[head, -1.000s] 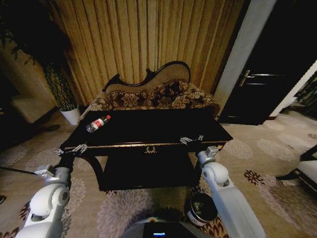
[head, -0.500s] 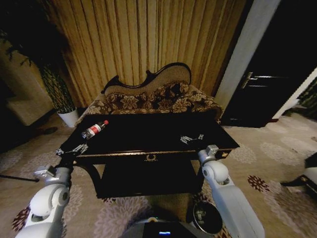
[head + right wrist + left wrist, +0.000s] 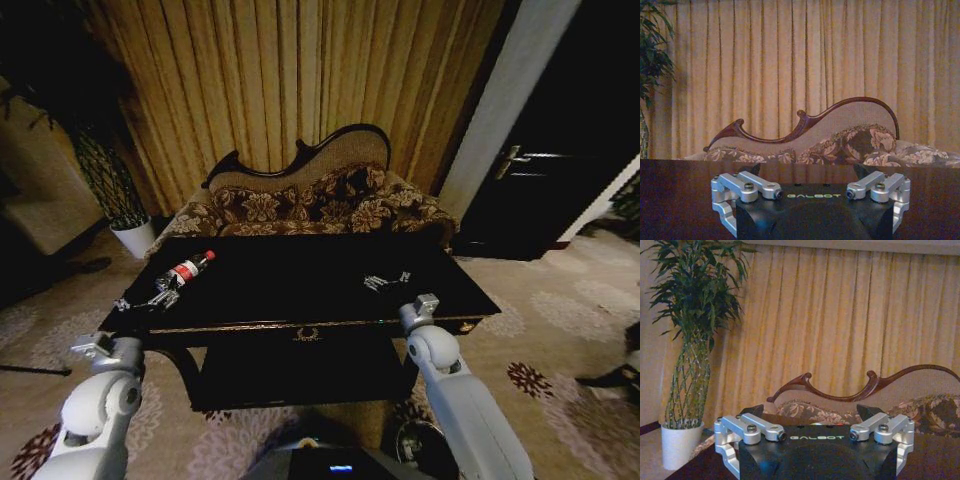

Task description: Move to the front of the table and place the trash on the table into the trash bin.

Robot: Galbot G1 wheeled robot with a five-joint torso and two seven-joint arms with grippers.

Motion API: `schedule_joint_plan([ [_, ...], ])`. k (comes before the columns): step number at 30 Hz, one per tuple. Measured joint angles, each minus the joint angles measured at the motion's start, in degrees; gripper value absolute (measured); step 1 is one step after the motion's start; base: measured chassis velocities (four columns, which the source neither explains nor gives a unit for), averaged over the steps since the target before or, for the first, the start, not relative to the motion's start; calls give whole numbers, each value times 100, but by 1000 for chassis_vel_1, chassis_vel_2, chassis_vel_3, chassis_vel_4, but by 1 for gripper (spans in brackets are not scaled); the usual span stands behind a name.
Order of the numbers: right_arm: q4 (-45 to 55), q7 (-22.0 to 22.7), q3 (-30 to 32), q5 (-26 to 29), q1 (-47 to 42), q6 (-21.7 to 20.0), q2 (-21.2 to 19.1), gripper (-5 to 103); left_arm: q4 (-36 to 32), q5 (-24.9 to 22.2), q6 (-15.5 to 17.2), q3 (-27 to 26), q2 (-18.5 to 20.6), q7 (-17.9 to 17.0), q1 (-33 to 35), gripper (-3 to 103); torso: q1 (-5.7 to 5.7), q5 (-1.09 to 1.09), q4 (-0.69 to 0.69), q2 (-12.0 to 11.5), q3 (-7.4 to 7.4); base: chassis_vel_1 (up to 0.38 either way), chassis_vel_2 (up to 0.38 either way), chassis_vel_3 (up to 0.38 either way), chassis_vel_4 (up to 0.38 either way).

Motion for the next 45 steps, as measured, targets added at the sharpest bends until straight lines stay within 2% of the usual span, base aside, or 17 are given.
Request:
schedule_joint_plan([
  [6, -1, 0, -21, -4, 7, 0, -5, 100, 69, -30, 93, -1, 161, -65, -91, 100, 2, 0, 0, -1, 1, 0, 0, 0, 0],
  [7, -6, 0, -21, -5, 9, 0, -9, 100, 59, -94, 207, 2, 228, -175, -131, 100, 3, -1, 1, -1, 1, 0, 0, 0, 0],
  [10, -16, 0, 29, -9, 0, 0, -10, 100, -90, -547, 854, -101, 552, -567, -417, 100, 3, -1, 1, -1, 1, 0, 0, 0, 0],
  [11, -16, 0, 29, -9, 0, 0, -10, 100, -90, -547, 854, -101, 552, -567, -417, 100, 3, -1, 1, -1, 1, 0, 0, 0, 0],
  [13, -16, 0, 87, -14, -44, 0, -1, 100, -89, -854, 1243, -223, 862, -629, -673, 100, 3, 0, 0, -1, 1, 0, 0, 0, 0],
  [14, -16, 0, 87, -14, -44, 0, -1, 100, -89, -854, 1243, -223, 862, -629, -673, 100, 3, 0, 0, -1, 1, 0, 0, 0, 0],
  [17, -15, 0, 171, -29, -108, 7, 4, 100, 61, -1183, 1717, -324, 1364, -581, -919, 100, 3, 1, -1, -1, 1, 0, 0, 0, 0],
  [18, -15, 0, 171, -29, -108, 7, 4, 100, 61, -1183, 1717, -324, 1364, -581, -919, 100, 3, 1, -1, -1, 1, 0, 0, 0, 0],
  [20, -28, 0, 222, -63, -156, 54, 35, 100, 298, -1553, 2274, -340, 1729, -530, -1151, 100, 3, -3, 2, -1, 1, 0, 0, 0, 0],
  [22, -31, 0, 225, -67, -160, 59, 38, 100, 318, -1591, 2308, -340, 1754, -528, -1172, 100, 3, -3, 1, -1, 1, 0, 0, 0, 0],
  [23, -53, 0, 251, -101, -196, 99, 62, 100, 519, -1861, 2515, -306, 1935, -455, -1338, 100, 3, 0, 0, -1, 1, 0, 0, 0, 0],
  [24, -53, 0, 251, -101, -196, 99, 62, 100, 519, -1861, 2515, -306, 1935, -455, -1338, 100, 3, 0, 0, -1, 1, 0, 0, 0, 0],
  [29, -126, 1, 331, -148, -259, 174, 74, 100, 1175, -2189, 2685, -22, 2286, 115, -1835, 100, 3, -1, 0, -1, 2, 0, 0, 0, 0],
  [31, -141, 1, 358, -154, -280, 199, 74, 100, 1410, -2267, 2756, 105, 2356, 226, -2014, 100, 3, 0, 0, -1, 2, 0, 0, 0, 0],
  [32, -141, 1, 358, -154, -280, 199, 74, 100, 1410, -2267, 2756, 105, 2356, 226, -2014, 100, 3, 0, 0, -1, 2, 0, 0, 0, 0],
  [35, -208, 0, 416, -173, -318, 279, 73, 100, 1781, -2602, 3046, 284, 2413, 239, -2276, 100, 4, -1, 0, -1, 1, 0, 0, 0, 0],
  [45, -368, 1, 422, -268, -342, 407, 130, 100, 2178, -2482, 3186, 563, 2467, 339, -2458, 100, 3, 0, 0, -1, 1, 0, 0, 0, 0],
])
